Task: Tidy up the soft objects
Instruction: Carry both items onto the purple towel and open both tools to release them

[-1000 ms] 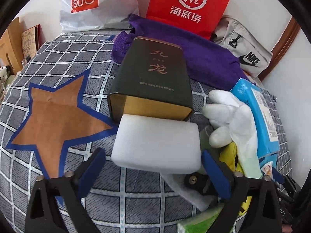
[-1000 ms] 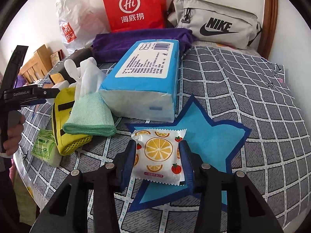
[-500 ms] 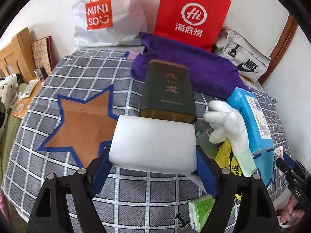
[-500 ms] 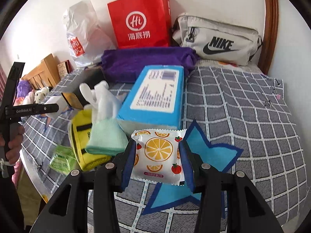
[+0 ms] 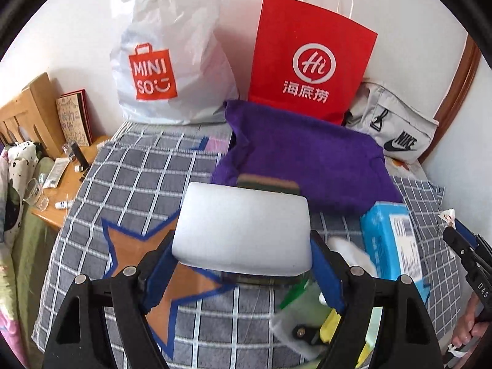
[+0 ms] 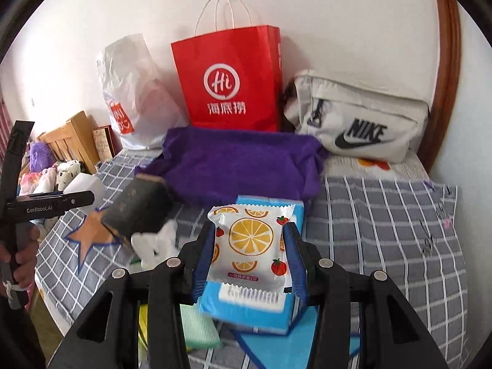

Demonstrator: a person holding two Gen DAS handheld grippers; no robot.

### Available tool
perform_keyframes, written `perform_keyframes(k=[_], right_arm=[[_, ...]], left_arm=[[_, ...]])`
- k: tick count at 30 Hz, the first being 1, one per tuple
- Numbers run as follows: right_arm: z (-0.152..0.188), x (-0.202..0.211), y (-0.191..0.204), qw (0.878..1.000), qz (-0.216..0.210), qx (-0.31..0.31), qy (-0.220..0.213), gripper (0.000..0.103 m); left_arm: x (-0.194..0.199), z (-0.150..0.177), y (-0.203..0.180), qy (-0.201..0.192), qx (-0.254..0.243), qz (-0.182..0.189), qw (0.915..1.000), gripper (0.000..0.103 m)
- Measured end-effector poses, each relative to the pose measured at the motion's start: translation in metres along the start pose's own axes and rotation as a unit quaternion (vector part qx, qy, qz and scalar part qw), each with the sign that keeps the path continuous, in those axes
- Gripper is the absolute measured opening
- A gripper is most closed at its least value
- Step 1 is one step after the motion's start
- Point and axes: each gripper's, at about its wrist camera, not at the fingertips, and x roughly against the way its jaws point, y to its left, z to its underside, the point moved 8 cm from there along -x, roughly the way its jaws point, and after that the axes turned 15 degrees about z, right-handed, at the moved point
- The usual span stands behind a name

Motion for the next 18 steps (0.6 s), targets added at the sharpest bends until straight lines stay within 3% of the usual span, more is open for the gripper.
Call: perform_keyframes(k=[4,18], right_arm=[[-0.029,-0.019,0.005,1.000,-0.005,-0.002,-0.005,0.045],[-0.082,-0.102,0.003,1.000,0.006,-0.001,0.025,0.045]], left_arm=[[-0.011,-0.026,-0.003,-0.001,-0.005,-0.010,0.9999,0.080],[-0.083,-0.092,-0.009,0.025,-0.008,0.014,0.9996,0.080]])
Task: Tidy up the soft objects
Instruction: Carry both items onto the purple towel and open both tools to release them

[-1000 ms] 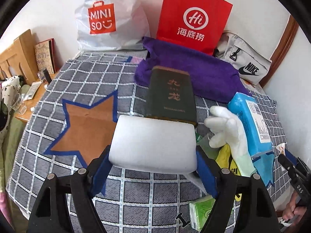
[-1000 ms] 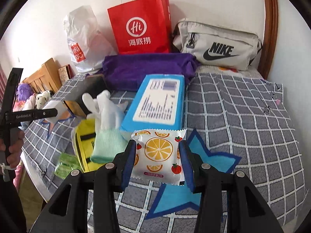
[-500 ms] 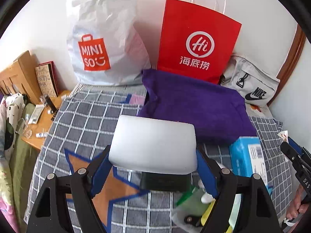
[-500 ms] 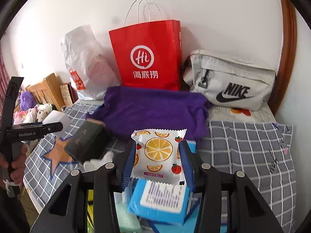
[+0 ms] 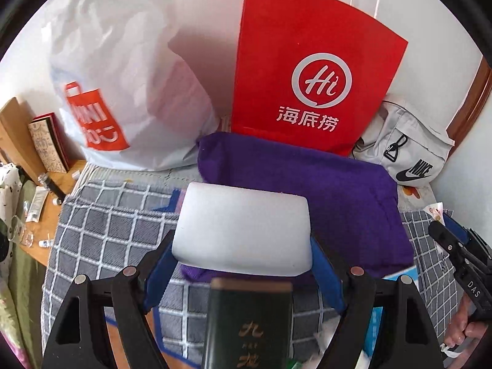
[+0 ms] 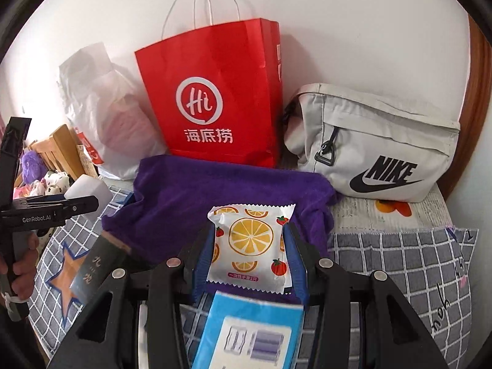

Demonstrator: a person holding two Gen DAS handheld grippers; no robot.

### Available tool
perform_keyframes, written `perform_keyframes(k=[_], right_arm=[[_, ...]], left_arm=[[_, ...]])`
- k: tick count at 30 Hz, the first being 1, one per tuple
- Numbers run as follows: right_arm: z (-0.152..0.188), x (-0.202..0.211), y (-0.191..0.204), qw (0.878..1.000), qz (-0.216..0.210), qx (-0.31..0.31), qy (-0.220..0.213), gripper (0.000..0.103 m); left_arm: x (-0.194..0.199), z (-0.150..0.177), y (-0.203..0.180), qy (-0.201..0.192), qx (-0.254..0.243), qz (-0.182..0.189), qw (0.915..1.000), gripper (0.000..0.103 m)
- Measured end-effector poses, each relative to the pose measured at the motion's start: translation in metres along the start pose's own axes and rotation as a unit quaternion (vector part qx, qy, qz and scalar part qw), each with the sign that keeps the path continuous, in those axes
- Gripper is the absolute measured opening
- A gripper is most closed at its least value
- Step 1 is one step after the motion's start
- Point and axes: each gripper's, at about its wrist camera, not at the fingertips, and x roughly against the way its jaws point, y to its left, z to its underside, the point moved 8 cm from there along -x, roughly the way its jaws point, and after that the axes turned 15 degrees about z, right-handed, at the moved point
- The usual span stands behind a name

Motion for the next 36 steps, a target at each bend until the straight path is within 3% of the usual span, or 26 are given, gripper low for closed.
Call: perform_keyframes(k=[10,16,22,33,36], right_arm=[[-0.028,-0.066,0.008,0.999,-0.014,0.011,0.027,0.045],[-0.023,-0.104,0.006,0.998,-0.008,0.021,0.056,0.046],[-0.011,-0.136,-0.002,0.995,-0.015,-0.014,0.095,0.046],[-0.008,-0.152,-0.005,0.992,-0.027,-0.043,0.120,0.050],[-0.008,-0.152,-0.008,0.991,-0.029,-0.048,0.121,0.055]], left_arm=[[-0.059,-0.035,0.004,0.029,0.010,0.009,0.9995,0.081],[-0.092,-0.043,0.013,0.047,0.019,0.021,0.9985,0.081],[-0.115,-0.044,0.023,0.056,0.037,0.042,0.9969,0.081],[-0.133,-0.052,0.017,0.061,0.037,0.065,0.9954,0.082],[-0.137,-0.051,0.016,0.071,0.034,0.064,0.9948,0.090]])
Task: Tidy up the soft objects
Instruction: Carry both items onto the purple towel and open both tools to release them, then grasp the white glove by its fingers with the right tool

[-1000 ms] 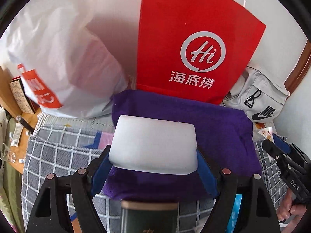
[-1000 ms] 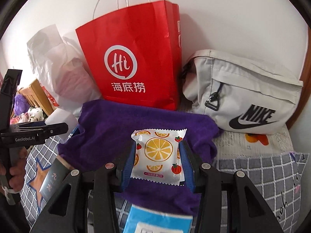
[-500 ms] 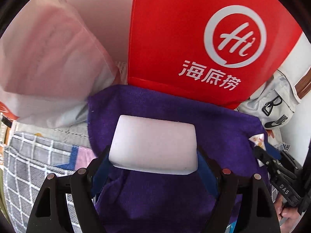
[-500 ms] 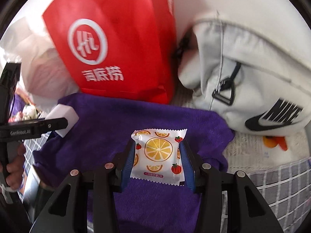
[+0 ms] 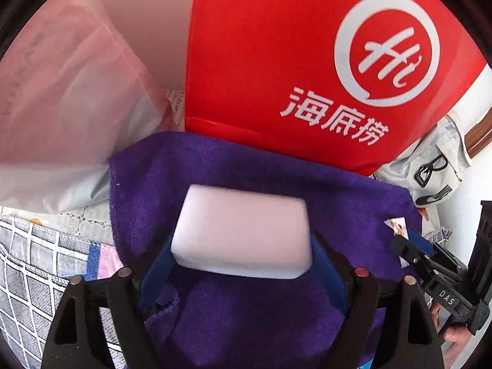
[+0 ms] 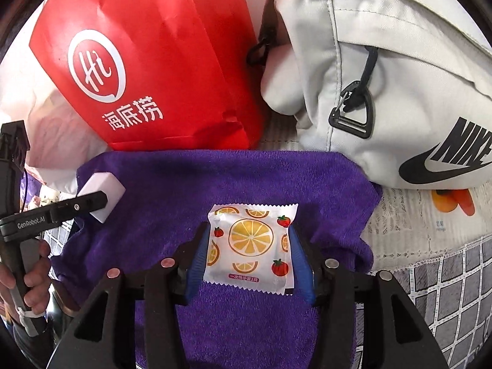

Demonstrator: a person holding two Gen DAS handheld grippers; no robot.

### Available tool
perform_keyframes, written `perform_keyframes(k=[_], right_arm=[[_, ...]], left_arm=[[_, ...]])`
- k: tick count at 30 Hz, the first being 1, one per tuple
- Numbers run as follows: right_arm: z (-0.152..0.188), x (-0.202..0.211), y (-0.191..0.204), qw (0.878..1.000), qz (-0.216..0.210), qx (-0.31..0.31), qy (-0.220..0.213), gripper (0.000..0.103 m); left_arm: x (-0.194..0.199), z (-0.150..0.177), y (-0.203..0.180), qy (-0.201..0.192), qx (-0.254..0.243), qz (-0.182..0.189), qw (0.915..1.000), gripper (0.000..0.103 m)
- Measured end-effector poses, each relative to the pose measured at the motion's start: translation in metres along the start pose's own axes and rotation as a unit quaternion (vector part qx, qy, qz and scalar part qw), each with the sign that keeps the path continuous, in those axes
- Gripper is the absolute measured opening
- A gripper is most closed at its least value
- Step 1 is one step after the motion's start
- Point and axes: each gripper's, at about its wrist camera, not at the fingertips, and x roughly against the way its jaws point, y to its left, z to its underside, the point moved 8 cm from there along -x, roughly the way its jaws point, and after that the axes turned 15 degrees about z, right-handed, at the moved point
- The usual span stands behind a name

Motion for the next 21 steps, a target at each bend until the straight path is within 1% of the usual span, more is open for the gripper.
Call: perform_keyframes(k=[1,2,4,6,9,12,15,16,18,21], right_arm=[[-0.001,-0.001,0.001,1.000,0.000,-0.002,0.000,0.060],[-0.001,-0.001,0.001,1.000,0.000,-0.002,0.000,0.063],[0.000,-0.001,-0.001,1.000,0.002,-0.002,-0.001,0.071],[-0.001,0.000,0.000,1.000,-0.001,0.001,-0.002,0.073],[-0.002,0.002,0.002,1.000,0.002,0.008,-0.002,0.075],[0.001,0.008,0.004,0.999,0.030,0.015,-0.002,0.075],[0.005,0.018,0.005,0.999,0.045,0.018,-0.006,0.075],[0.008,0.023,0.006,0.999,0.046,0.014,-0.006,0.079],[0.015,0.032,0.004,0.999,0.045,0.002,-0.004,0.086],[0.027,0.053,0.005,1.000,0.024,-0.001,-0.005,0.086]], left_arm=[[-0.001,0.000,-0.001,-0.003,-0.003,0.000,1.0000,0.095],[-0.004,-0.001,-0.004,-0.006,-0.004,0.001,1.0000,0.098],[-0.006,-0.001,-0.008,-0.010,0.002,0.010,0.9999,0.098],[-0.005,0.001,-0.009,-0.009,0.006,0.016,0.9998,0.098],[0.001,0.001,-0.010,-0.017,0.004,0.008,0.9998,0.098],[0.012,0.000,-0.012,-0.027,0.002,0.007,0.9996,0.098],[0.031,-0.001,-0.017,-0.051,-0.004,0.016,0.9986,0.098],[0.041,0.000,-0.020,-0.063,-0.008,0.019,0.9978,0.098],[0.059,0.004,-0.025,-0.084,-0.012,0.019,0.9962,0.098],[0.080,0.017,-0.031,-0.084,-0.017,0.020,0.9961,0.098]])
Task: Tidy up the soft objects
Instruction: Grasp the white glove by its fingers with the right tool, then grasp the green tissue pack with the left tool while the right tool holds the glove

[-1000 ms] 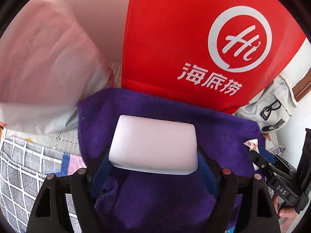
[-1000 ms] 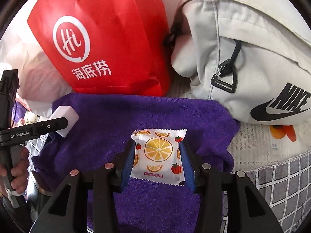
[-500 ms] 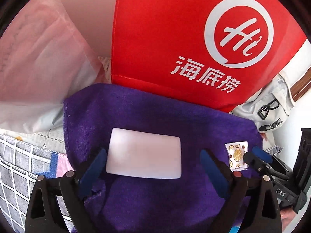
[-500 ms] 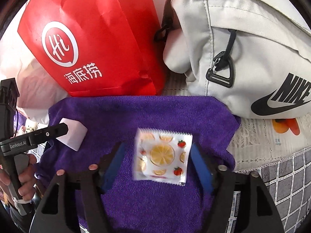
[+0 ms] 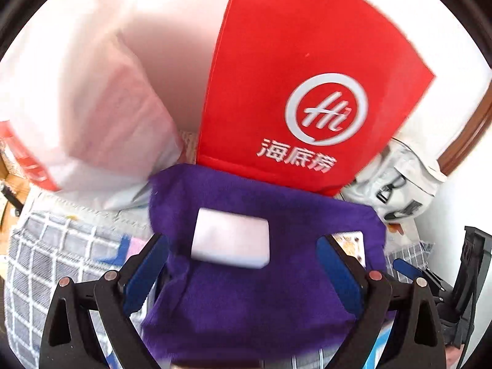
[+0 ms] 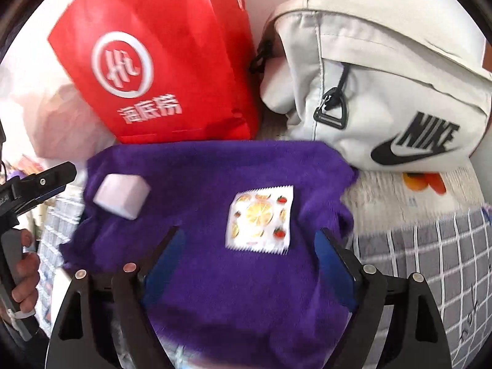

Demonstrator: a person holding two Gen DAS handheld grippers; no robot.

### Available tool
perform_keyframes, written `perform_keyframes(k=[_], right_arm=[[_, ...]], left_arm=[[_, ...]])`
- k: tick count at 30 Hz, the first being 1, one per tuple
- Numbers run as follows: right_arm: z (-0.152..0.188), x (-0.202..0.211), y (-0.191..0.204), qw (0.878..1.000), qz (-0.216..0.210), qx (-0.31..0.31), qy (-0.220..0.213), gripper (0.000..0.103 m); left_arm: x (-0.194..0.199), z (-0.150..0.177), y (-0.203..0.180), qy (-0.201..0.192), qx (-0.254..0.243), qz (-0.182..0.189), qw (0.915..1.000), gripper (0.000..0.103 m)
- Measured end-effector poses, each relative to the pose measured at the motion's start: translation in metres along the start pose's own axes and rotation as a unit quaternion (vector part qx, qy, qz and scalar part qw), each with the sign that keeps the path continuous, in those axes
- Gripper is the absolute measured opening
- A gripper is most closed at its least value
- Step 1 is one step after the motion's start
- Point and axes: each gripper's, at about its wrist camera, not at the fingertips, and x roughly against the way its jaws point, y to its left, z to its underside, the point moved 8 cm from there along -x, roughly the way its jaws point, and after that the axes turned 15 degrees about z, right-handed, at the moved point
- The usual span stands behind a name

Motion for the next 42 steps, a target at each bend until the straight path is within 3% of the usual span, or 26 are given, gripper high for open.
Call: perform_keyframes(k=[8,14,18,20,25,33,35,37,42], right_arm=[[0.048,0.050,-0.010,1.000,0.002,-0.003,-0.004,0.086],[0.100,0.095,-0.004,0.999,-0.030,-0.009,-0.017,0.086],[0.135,0.131,0.023,0.996,-0.062,0.033,-0.050,0.086],[0.150,0.140,0.038,0.994,-0.069,0.064,-0.060,0.084],[0.174,0.140,0.070,0.989,-0.064,0.107,-0.073,0.074],[0.188,0.104,0.091,0.990,-0.037,0.125,-0.060,0.073],[0.189,0.093,0.095,0.989,-0.032,0.133,-0.050,0.059],[0.192,0.083,0.099,0.988,-0.027,0.146,-0.029,0.012],[0.188,0.106,0.093,0.990,-0.057,0.122,-0.047,0.008]], left_arm=[[0.067,0.042,-0.011,-0.001,-0.010,-0.019,0.9998,0.097],[0.118,0.088,-0.022,-0.014,-0.016,-0.016,0.9996,0.096],[0.142,0.117,-0.022,-0.027,-0.010,-0.028,0.9992,0.096],[0.148,0.136,-0.021,-0.014,-0.015,-0.033,0.9993,0.096],[0.157,0.170,-0.015,-0.005,-0.024,-0.049,0.9985,0.096],[0.163,0.214,0.011,0.004,-0.005,-0.052,0.9986,0.096],[0.162,0.219,0.016,0.008,0.001,-0.052,0.9986,0.096],[0.161,0.222,0.020,0.011,0.008,-0.052,0.9986,0.096],[0.162,0.226,0.017,0.013,0.010,-0.042,0.9990,0.096]])
